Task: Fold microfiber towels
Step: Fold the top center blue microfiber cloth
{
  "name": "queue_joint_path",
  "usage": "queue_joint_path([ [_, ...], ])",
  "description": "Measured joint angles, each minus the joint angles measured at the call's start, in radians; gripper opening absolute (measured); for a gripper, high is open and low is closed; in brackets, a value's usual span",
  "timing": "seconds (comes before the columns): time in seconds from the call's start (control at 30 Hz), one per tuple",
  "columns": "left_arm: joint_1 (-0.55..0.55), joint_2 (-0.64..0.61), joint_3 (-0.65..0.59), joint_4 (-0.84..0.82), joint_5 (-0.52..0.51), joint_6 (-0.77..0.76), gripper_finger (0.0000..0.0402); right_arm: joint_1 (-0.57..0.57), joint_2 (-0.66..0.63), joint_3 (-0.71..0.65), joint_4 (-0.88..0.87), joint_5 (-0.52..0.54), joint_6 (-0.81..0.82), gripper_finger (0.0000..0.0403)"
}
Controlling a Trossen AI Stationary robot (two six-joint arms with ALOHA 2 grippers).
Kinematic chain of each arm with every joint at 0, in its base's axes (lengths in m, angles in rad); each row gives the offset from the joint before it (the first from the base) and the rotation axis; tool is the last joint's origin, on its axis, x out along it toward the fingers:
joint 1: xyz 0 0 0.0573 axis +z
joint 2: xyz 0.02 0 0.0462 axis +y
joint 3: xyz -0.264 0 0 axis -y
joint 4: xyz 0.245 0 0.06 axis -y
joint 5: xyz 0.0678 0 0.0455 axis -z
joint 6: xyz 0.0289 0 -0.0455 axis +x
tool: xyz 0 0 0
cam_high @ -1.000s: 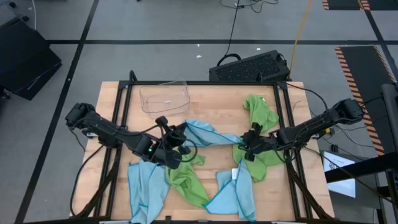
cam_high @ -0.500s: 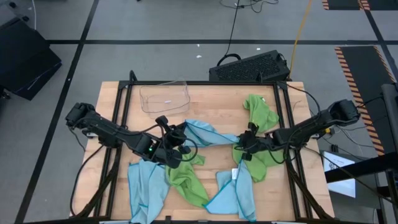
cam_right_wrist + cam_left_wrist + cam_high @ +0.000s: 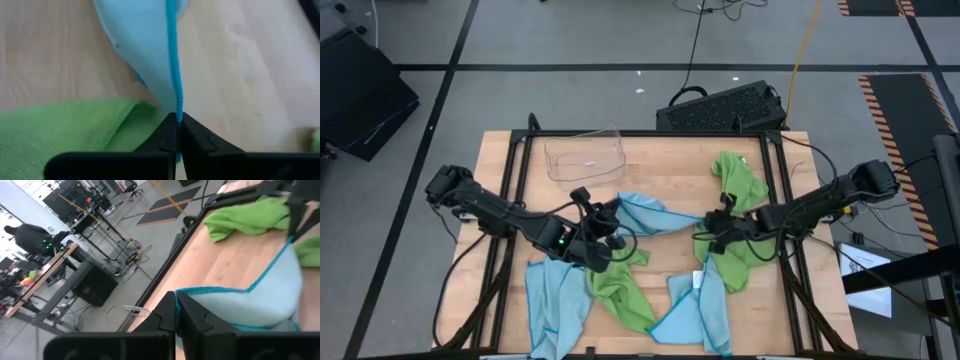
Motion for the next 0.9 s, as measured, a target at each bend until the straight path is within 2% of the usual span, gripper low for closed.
queue_joint_path([
  [0.13,-0.034,0.0,0.0,0.099,0.011,0.068,0.0015,0.028,0.0,0.104,-0.1,0.029,-0.002,0.0003],
  [0.27,-0.094,0.0,0.0,0.253,0.03,0.23,0.0006,0.087,0.0,0.253,-0.271,0.097,-0.01,0.0003],
  [0.4,-0.162,-0.029,0.0,0.423,0.034,0.401,0.0013,0.154,0.0,0.441,-0.455,0.211,-0.013,0.0003],
  [0.53,-0.237,-0.089,0.001,0.541,0.042,0.495,0.0012,0.221,0.0,0.622,-0.545,0.31,-0.069,0.0003],
  [0.67,-0.304,-0.153,0.001,0.568,0.108,0.554,0.0006,0.29,-0.001,0.781,-0.544,0.411,-0.203,0.0003],
  [0.8,-0.346,-0.22,0.001,0.556,0.223,0.58,0.0018,0.353,-0.001,0.892,-0.459,0.552,-0.401,0.0003],
  [0.9,-0.363,-0.267,0.001,0.504,0.212,0.606,0.0017,0.378,-0.001,0.932,-0.361,0.661,-0.572,0.0003],
])
